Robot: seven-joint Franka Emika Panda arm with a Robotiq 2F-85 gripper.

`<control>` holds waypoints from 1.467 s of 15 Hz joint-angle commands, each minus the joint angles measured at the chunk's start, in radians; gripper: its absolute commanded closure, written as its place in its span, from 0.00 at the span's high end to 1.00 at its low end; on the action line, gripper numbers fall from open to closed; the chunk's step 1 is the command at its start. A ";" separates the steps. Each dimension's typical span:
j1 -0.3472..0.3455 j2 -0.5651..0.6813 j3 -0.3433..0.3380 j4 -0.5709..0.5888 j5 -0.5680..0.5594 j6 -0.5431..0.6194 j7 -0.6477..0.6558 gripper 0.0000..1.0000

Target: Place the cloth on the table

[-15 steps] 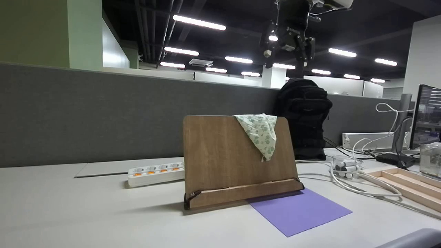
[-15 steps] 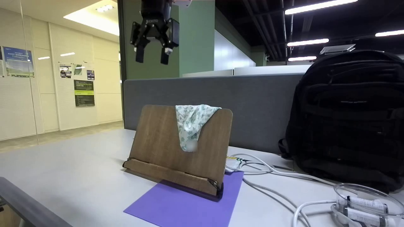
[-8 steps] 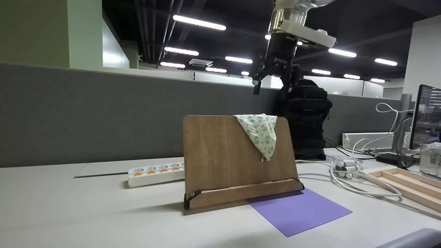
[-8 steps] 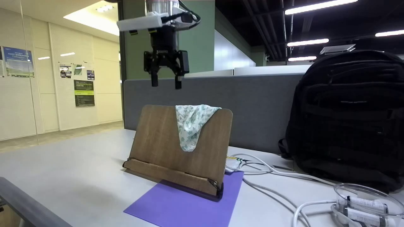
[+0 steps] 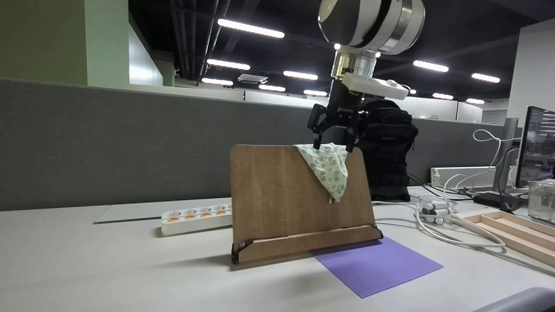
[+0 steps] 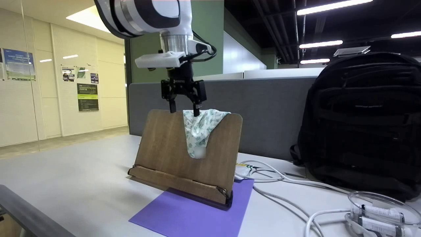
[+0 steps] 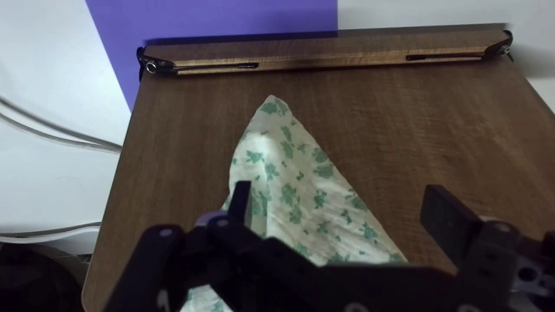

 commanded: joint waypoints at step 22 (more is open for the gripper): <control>-0.033 0.094 0.002 0.058 -0.043 0.049 0.007 0.00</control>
